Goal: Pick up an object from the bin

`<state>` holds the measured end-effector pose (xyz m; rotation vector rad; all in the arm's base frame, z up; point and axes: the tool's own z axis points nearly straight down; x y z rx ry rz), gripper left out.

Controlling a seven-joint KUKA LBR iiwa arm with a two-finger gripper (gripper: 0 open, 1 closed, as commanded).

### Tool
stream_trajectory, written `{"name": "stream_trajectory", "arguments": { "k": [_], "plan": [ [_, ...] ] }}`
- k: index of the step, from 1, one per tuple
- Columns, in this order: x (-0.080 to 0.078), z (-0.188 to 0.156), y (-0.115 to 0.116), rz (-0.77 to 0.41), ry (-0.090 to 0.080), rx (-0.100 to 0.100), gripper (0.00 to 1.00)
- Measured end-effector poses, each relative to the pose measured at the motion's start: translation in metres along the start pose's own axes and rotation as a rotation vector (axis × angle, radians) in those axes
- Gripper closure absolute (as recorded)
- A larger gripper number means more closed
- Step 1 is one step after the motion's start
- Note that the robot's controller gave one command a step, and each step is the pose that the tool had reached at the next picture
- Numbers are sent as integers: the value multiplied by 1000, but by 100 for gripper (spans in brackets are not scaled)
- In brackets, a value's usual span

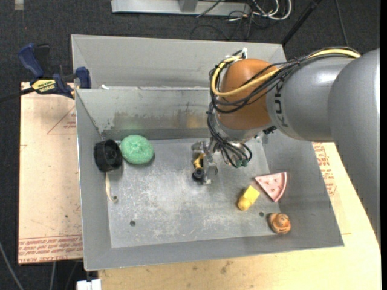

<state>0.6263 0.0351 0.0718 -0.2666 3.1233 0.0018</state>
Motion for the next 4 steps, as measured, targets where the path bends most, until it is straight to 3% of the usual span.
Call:
{"name": "stream_trajectory", "arguments": {
  "k": [1,2,3,4],
  "plan": [
    [0,0,0,0,0,0,100],
    [1,-31,26,-21,7,-1,100],
    [9,-85,0,-45,8,-4,100],
    [11,-75,-18,-42,-11,4,100]
  ]
}}
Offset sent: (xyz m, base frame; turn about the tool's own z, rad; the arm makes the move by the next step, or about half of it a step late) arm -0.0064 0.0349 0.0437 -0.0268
